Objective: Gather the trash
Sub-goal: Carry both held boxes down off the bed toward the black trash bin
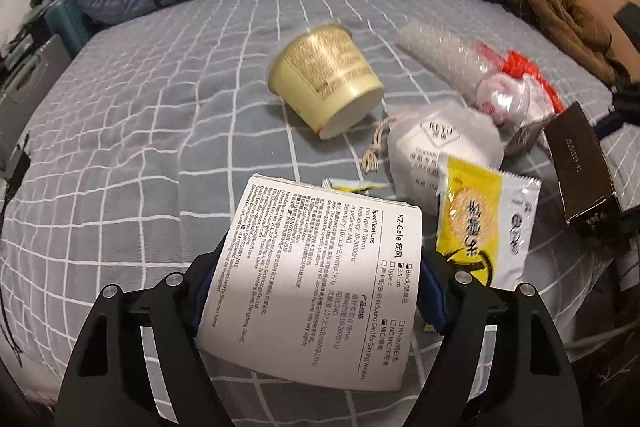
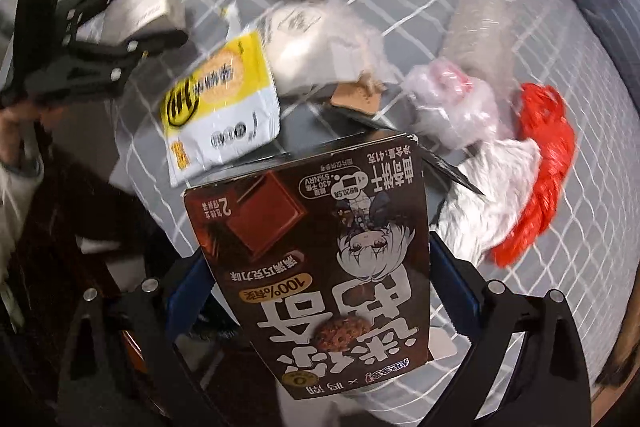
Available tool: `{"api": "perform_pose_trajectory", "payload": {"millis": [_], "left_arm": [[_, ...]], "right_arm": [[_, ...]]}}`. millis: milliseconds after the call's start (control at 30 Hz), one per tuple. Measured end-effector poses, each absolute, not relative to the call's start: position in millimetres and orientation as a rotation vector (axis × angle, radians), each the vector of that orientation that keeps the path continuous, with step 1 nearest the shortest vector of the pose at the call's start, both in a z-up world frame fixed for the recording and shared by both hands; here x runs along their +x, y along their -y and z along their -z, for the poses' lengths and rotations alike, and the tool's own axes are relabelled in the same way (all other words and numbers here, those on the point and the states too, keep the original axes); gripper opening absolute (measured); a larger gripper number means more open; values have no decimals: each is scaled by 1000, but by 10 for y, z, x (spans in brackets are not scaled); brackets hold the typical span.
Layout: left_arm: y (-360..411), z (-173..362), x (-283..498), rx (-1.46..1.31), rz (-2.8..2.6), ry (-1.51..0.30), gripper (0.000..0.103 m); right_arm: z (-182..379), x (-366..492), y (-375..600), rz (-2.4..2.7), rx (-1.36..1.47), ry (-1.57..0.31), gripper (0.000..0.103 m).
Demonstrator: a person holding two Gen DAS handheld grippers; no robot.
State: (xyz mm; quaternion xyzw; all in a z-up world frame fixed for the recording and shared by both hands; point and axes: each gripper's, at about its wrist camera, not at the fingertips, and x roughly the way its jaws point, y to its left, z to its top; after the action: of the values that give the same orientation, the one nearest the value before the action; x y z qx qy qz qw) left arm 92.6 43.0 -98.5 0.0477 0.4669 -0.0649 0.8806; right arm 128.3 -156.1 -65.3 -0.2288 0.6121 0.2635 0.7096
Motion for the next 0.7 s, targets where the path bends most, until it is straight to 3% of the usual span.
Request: {"api": "perform_pose_trajectory", "payload": {"millis": [700], "left_arm": [[-369,448,230,23,15,-849,75]], "right_arm": [[230,650,1804,-328,-34,-1290,93]]}}
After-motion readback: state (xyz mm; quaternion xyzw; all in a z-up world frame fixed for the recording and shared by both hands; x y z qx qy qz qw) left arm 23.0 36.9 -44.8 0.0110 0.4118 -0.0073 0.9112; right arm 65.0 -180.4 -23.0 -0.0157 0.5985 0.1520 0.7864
